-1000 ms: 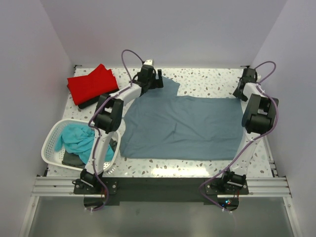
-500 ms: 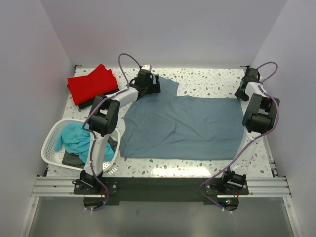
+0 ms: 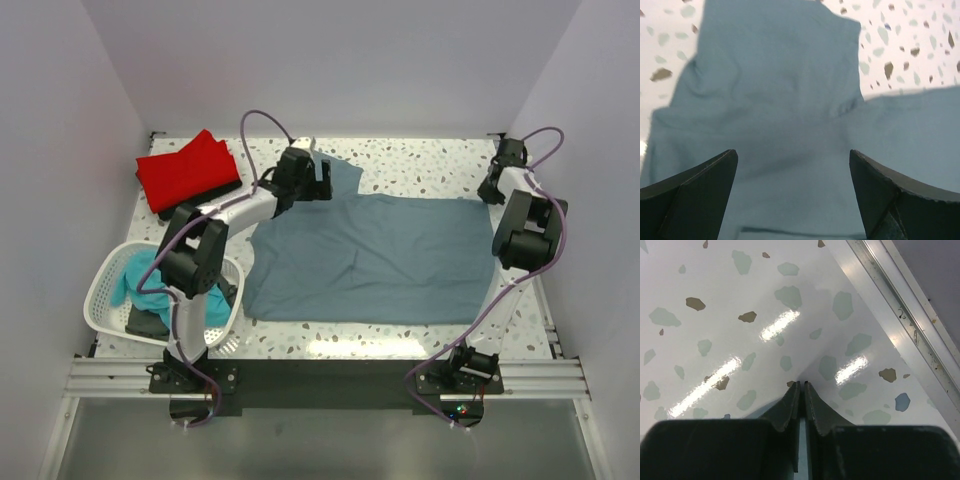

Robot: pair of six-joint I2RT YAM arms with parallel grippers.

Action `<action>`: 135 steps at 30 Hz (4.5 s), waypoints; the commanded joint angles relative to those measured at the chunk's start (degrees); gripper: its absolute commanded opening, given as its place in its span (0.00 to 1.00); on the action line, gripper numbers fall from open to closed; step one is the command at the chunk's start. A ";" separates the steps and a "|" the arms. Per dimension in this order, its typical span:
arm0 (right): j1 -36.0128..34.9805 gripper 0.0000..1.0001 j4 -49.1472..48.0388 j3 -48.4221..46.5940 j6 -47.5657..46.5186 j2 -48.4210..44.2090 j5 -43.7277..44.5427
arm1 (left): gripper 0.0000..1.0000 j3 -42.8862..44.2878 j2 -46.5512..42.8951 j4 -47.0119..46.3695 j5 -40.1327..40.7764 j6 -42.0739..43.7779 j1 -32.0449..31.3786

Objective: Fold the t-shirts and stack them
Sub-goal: Fold the tshirt

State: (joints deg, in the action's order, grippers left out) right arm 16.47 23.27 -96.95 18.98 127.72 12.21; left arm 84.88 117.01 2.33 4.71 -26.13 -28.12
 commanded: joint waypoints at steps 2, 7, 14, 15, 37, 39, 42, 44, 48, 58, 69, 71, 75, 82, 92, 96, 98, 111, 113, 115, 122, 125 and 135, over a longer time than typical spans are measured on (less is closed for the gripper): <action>-0.03 0.04 4.68 1.24 0.62 -1.07 -2.10 | 0.99 -6.20 -4.77 0.66 -1.28 1.96 -4.31; -0.12 0.00 5.30 0.71 0.79 -1.42 -1.66 | 0.99 -11.40 -7.85 1.80 -2.68 1.78 -7.82; -0.12 0.00 5.03 2.72 0.79 -3.88 -0.70 | 0.99 -19.75 -12.59 2.25 -2.51 0.47 -9.76; -0.12 0.00 5.03 2.81 0.88 -4.32 -0.52 | 0.99 -20.71 -13.64 1.63 -2.43 0.38 -9.94; -0.03 0.00 5.21 10.72 1.85 -10.82 5.10 | 0.99 -36.27 -16.73 -0.50 3.55 -5.07 -17.93; -0.03 0.00 4.95 11.78 2.02 -12.14 6.07 | 0.99 -37.76 -17.60 -0.04 3.99 -5.60 -18.55; 0.05 0.00 5.03 13.18 2.29 -13.46 7.12 | 0.99 -39.43 -18.75 -0.04 4.43 -6.48 -19.51; -0.03 0.00 5.30 14.15 2.55 -14.07 8.00 | 0.99 -40.14 -19.45 -0.13 4.61 -7.18 -20.04; 0.06 0.00 4.16 16.26 2.46 -16.27 9.59 | 0.99 -39.54 -20.33 -0.22 4.61 -7.18 -21.19; 0.05 0.00 6.35 11.34 1.49 -16.45 5.29 | 1.00 -20.21 -16.48 4.44 8.13 -1.03 -15.49; 0.14 0.00 5.56 13.98 3.25 -19.17 1.77 | 1.00 13.35 6.46 7.78 11.72 4.95 -2.65; 0.14 0.00 5.47 13.98 3.25 -19.35 1.42 | 0.98 16.27 9.88 8.04 12.86 5.12 -1.33; 0.14 0.00 5.56 13.71 2.90 -19.53 1.24 | 0.92 21.98 13.68 7.61 14.44 5.21 0.87; 0.05 0.00 5.21 13.71 3.17 -19.18 -0.60 | 0.88 25.77 18.15 1.55 11.56 7.23 4.30; 0.14 0.00 4.59 14.51 3.34 -18.74 -2.01 | 0.79 35.09 25.90 1.28 8.56 10.13 6.41; 0.05 0.00 4.68 14.33 3.52 -18.30 -2.45 | 0.77 35.70 27.04 -0.48 6.19 10.05 7.55; 0.14 0.00 4.51 14.33 3.43 -18.30 -2.63 | 0.76 36.93 28.01 -0.57 5.58 10.40 7.90; -0.03 0.00 4.86 13.89 3.52 -17.24 -2.98 | 0.74 38.96 30.47 -1.19 2.41 10.49 8.17; 0.05 0.00 4.86 13.80 3.61 -17.07 -3.15 | 0.74 38.87 30.56 -1.19 2.32 10.05 8.17; 0.05 0.00 4.86 13.89 3.61 -16.98 -3.15 | 0.73 38.69 30.38 -1.19 1.97 9.78 8.17; 0.05 0.00 4.59 14.15 3.96 -16.19 -3.51 | 0.71 38.34 30.91 -0.57 0.13 8.82 8.08; 0.05 0.00 4.42 14.24 3.96 -16.19 -3.51 | 0.67 37.64 30.91 -0.66 -0.14 8.29 8.08; -0.03 0.00 4.51 14.42 3.78 -16.45 -3.24 | 0.56 36.94 30.91 -1.01 -1.72 7.41 8.08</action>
State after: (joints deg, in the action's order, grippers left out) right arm 16.47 28.69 -82.78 22.11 111.33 9.41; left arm 121.36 147.35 3.92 4.23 -18.04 -20.32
